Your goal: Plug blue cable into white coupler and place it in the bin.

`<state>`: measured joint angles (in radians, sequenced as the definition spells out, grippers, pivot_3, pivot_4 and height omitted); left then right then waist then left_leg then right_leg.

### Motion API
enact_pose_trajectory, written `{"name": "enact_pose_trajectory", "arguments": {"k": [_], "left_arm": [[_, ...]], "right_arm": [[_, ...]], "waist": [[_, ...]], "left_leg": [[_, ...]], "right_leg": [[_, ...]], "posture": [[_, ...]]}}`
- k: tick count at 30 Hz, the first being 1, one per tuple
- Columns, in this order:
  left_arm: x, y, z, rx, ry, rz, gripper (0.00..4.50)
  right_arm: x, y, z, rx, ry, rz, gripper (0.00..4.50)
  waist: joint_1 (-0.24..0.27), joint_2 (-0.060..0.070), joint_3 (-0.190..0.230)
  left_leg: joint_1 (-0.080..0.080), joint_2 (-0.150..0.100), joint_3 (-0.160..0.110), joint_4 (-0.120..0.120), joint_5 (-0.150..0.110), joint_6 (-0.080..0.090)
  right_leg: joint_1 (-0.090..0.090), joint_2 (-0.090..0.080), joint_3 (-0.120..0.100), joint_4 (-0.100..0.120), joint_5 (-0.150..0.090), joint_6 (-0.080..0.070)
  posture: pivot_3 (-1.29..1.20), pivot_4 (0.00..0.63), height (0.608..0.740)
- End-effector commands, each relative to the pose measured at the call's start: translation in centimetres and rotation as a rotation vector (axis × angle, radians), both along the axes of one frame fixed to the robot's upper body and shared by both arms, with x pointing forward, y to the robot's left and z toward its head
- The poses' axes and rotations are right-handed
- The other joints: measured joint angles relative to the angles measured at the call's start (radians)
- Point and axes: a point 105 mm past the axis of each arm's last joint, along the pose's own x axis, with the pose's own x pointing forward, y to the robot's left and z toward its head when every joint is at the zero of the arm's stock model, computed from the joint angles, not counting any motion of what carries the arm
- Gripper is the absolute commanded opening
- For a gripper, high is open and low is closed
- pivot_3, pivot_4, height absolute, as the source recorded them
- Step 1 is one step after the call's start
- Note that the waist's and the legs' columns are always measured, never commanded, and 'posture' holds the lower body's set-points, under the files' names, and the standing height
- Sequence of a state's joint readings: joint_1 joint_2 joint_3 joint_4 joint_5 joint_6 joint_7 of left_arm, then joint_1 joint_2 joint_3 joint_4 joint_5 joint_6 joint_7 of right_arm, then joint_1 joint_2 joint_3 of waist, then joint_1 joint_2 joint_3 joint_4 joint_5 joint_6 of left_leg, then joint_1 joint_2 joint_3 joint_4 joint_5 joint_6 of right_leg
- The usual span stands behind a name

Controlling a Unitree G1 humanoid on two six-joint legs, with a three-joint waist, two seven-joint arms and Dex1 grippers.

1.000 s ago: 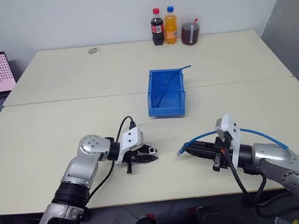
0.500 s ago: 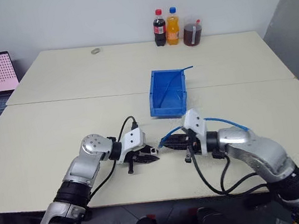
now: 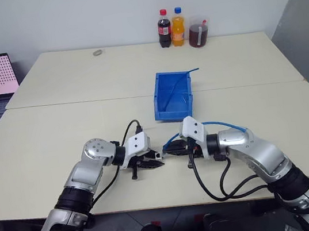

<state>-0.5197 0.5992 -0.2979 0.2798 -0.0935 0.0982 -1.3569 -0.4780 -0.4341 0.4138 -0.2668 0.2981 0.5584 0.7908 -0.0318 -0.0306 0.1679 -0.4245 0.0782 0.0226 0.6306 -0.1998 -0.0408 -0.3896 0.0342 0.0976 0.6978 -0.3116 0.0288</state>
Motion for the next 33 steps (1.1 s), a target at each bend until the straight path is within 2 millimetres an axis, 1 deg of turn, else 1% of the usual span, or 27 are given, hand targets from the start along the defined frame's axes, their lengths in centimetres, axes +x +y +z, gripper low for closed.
{"name": "enact_pose_trajectory", "arguments": {"k": [1,3,7,23,33], "left_arm": [[-0.9,0.1,-1.3,0.040,0.047,-0.018,0.78],[-0.9,0.1,-1.3,0.041,0.048,-0.019,0.78],[-0.8,0.1,-1.3,0.041,0.049,-0.019,0.78],[-0.8,0.1,-1.3,0.043,0.049,-0.017,0.78],[-0.8,0.1,-1.4,0.050,0.048,-0.015,0.78]], "right_arm": [[-0.7,0.6,2.8,0.052,-0.066,0.056,0.00],[-0.8,0.7,3.0,0.050,-0.070,0.062,0.00],[-0.7,1.3,1.8,-0.003,-0.079,0.077,0.00],[0.0,1.2,0.0,-0.096,-0.082,0.100,0.00],[-0.3,1.3,-0.8,-0.182,-0.085,0.145,0.00]], "waist": [[0.000,0.000,0.000],[0.000,0.000,0.000],[0.000,0.000,0.000],[0.000,0.000,0.000],[0.000,0.000,0.000]], "left_leg": [[0.000,0.000,0.000,0.000,0.000,0.000],[0.000,0.000,0.000,0.000,0.000,0.000],[0.000,0.000,0.000,0.000,0.000,0.000],[0.000,0.000,0.000,0.000,0.000,0.000],[0.001,0.000,0.000,0.000,0.000,0.000]], "right_leg": [[0.000,0.000,0.000,0.000,0.000,0.000],[0.000,0.000,0.000,0.000,0.000,0.000],[0.000,0.000,0.000,0.000,0.000,0.000],[0.000,0.000,0.000,0.000,0.000,0.000],[0.000,0.000,0.000,0.000,0.000,0.000]], "posture": [[0.00,0.150,0.740],[0.00,0.150,0.740],[0.00,0.150,0.740],[0.00,0.150,0.740],[0.00,0.150,0.740]]}}
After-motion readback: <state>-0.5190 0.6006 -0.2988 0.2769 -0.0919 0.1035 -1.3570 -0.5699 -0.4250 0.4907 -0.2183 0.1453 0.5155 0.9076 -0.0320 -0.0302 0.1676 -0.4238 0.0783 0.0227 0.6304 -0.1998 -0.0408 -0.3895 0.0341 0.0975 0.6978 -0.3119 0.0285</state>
